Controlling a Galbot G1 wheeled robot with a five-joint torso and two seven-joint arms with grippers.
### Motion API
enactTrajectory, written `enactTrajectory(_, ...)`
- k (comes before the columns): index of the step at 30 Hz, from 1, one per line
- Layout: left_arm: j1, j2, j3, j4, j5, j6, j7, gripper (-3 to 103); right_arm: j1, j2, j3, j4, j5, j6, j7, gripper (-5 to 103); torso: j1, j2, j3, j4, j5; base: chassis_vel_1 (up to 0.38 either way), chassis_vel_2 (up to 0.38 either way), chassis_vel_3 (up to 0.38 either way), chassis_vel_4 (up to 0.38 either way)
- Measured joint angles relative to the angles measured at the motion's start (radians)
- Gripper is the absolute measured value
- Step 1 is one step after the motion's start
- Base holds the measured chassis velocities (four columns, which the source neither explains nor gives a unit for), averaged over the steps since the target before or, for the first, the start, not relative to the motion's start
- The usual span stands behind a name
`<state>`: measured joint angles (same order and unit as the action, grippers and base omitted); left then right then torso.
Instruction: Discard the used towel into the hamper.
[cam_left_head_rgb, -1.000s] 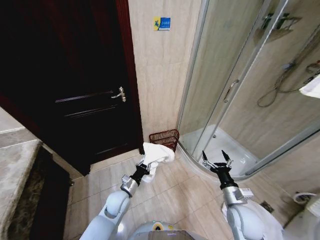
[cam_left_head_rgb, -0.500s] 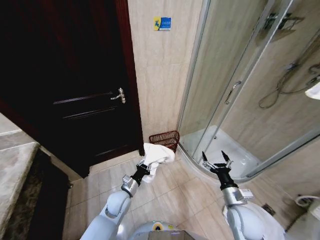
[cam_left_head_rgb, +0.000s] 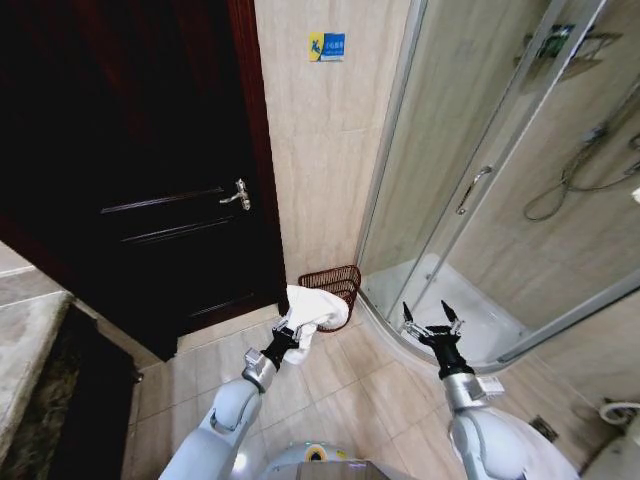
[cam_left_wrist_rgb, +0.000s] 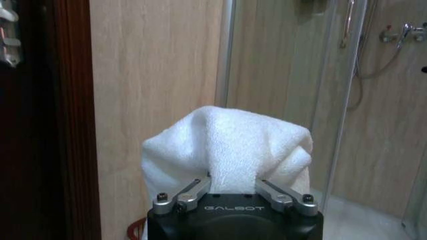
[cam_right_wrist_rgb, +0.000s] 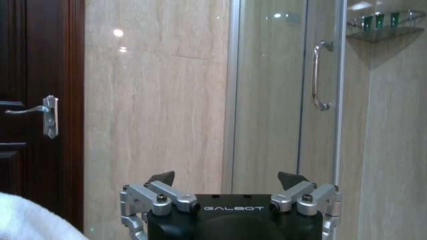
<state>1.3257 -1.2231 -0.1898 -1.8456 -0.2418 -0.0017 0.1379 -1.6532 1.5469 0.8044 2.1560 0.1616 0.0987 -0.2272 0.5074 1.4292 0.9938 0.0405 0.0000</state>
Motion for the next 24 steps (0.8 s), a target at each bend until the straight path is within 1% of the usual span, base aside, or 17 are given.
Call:
enactTrajectory(7,-0.010,0.001,0.015,0.017,-0.001,0.001,0.000,9,0.000,0.000,0.000,-0.002,0.000,-0.001,-0.001,100,0.000,0.000,0.000,0.0000,0.0000,-0.071,0.065,0.072,-0.059)
enactTrajectory(16,-0.041,0.005,0.067,0.042,-0.003,0.007,-0.007,9,0.003,-0.004,0.006,-0.004,0.003,0.000,-0.003,100,0.000,0.000,0.000,0.0000,0.0000,-0.061,0.069,0.065,-0.064)
enactTrajectory(24,-0.046,0.009,0.070,0.054,-0.004,0.007,-0.008,9,0.007,-0.006,0.005,-0.012,0.004,0.000,-0.006,100,0.000,0.000,0.000,0.0001,0.0001,-0.076,0.072,0.068,-0.071)
